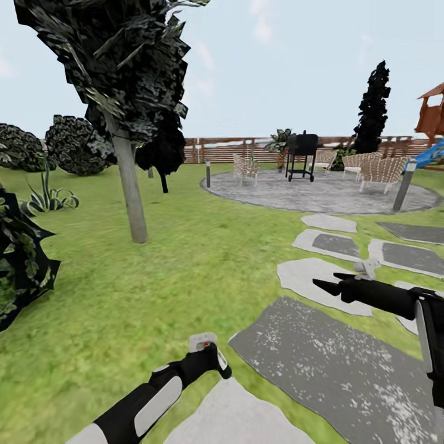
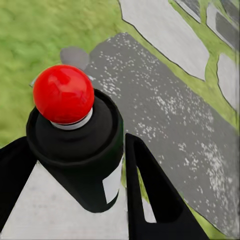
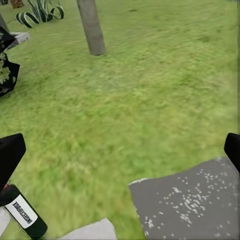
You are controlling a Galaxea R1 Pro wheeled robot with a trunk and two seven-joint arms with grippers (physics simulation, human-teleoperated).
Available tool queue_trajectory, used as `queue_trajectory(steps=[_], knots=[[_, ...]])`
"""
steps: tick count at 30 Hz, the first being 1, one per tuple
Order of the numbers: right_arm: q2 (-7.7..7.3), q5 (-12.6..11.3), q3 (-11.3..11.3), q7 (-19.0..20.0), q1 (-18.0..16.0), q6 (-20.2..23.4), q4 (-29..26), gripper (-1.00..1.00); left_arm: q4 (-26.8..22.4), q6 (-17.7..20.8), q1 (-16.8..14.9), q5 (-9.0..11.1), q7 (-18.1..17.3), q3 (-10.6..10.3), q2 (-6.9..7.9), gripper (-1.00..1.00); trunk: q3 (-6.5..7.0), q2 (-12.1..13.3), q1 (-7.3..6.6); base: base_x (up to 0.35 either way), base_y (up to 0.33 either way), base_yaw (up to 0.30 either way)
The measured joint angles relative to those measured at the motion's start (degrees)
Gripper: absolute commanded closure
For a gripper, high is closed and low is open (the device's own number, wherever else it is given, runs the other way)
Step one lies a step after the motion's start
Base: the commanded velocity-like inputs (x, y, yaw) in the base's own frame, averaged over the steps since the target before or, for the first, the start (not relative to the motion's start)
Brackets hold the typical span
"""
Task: Pick up the pesticide atomizer in the garden and spray insectifuge to fully cover both potted plants in the garden.
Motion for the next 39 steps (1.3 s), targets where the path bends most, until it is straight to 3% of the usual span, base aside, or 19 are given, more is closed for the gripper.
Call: queue_trajectory(steps=[3,6,9,13,17,28,39], knots=[[2.13,0.12,2.18,-0.16,0.00,0.16,0.00,-1.00,-5.99,0.84,3.31,-0.03,-0.47,4.41,3.48,1.00,0.00,0.00,0.00,0.339,-0.002,-0.261],[3.45,0.39,3.07,-0.33,-0.01,0.35,0.00,-1.00,-8.32,1.29,4.76,-0.02,-0.70,6.15,4.63,1.00,0.00,0.00,0.00,0.339,-0.044,-0.261],[4.11,0.65,3.58,-0.43,-0.02,0.70,0.00,-1.00,-9.59,2.02,5.52,-0.07,-2.96,6.61,5.21,1.00,0.00,0.00,0.00,0.339,-0.088,-0.258],[4.30,0.73,3.85,-0.43,0.04,0.82,0.00,-1.00,-9.93,5.53,5.79,-0.59,-9.90,6.74,6.14,1.00,0.00,0.00,0.00,0.339,-0.094,-0.257],[4.33,0.74,3.93,-0.38,0.06,0.83,0.00,-1.00,-9.75,6.58,5.84,-0.82,-12.50,6.88,7.03,1.00,0.00,0.00,0.00,0.339,-0.095,-0.256],[4.46,0.78,4.06,-0.36,0.07,0.83,0.00,-1.00,-8.49,6.70,5.85,-0.66,-14.94,7.31,6.61,1.00,0.00,0.00,0.00,0.339,-0.084,-0.245],[5.09,0.16,4.25,-0.04,0.16,0.23,0.01,-1.00,-7.18,6.45,5.85,-0.52,-14.18,7.51,6.45,1.00,0.00,0.00,0.00,0.339,-0.005,-0.025]])
